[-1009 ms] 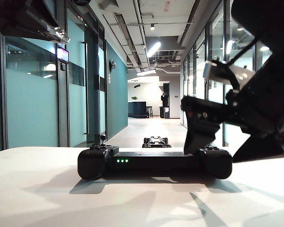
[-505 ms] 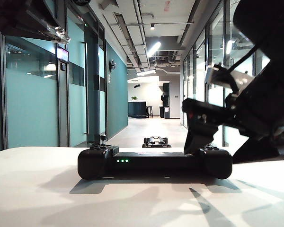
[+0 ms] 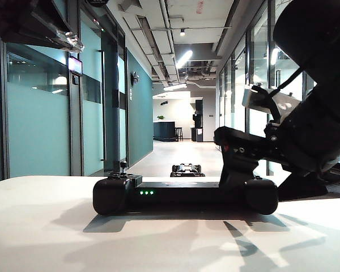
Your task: Push the left joystick on the remote control sitting on the white table forward to make the robot dog walk in a straight line until it approaches the door.
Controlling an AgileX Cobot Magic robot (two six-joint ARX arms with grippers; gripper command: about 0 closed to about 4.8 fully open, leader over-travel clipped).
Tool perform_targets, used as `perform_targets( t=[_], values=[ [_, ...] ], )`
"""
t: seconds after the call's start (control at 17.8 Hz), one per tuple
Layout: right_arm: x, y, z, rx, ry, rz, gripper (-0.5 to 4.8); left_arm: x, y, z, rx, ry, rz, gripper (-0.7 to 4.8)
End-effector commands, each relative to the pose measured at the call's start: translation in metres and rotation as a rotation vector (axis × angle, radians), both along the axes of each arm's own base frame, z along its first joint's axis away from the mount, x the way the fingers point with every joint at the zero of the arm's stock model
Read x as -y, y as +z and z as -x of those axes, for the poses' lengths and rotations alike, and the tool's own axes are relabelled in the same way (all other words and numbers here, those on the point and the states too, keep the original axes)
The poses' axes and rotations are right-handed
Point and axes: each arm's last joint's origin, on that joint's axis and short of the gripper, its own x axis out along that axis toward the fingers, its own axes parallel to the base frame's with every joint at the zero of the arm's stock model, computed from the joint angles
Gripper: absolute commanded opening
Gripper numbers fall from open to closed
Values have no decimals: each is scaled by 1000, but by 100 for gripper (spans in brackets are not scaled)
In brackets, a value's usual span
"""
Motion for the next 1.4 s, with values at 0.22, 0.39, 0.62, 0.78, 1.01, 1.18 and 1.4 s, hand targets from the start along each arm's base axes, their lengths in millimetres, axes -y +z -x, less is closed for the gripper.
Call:
perform_targets(
  t=[0.22, 0.39, 0.62, 0.78, 1.01, 1.18, 1.4],
  values=[
    [-3, -4, -4, 16, -1, -4, 426, 0, 3, 0, 16, -8, 11, -6],
    [-4, -5, -5, 25, -3, -10, 426, 0, 3, 0, 16, -8, 11, -6],
    [-4, -5, -6, 31, -17, -1, 358, 0, 3, 0, 16, -9, 11, -6],
    [-4, -6, -6, 29, -15, 3, 358, 0, 3, 0, 16, -8, 11, -6],
    [-4, -6, -6, 37, 2, 23, 282, 0, 3, 0, 16, -8, 11, -6],
    [-4, -6, -6, 36, 3, 24, 282, 0, 3, 0, 15, -8, 10, -5],
    [-4, -6, -5, 44, 38, 63, 287, 0, 3, 0, 14, -8, 10, -6]
  ],
)
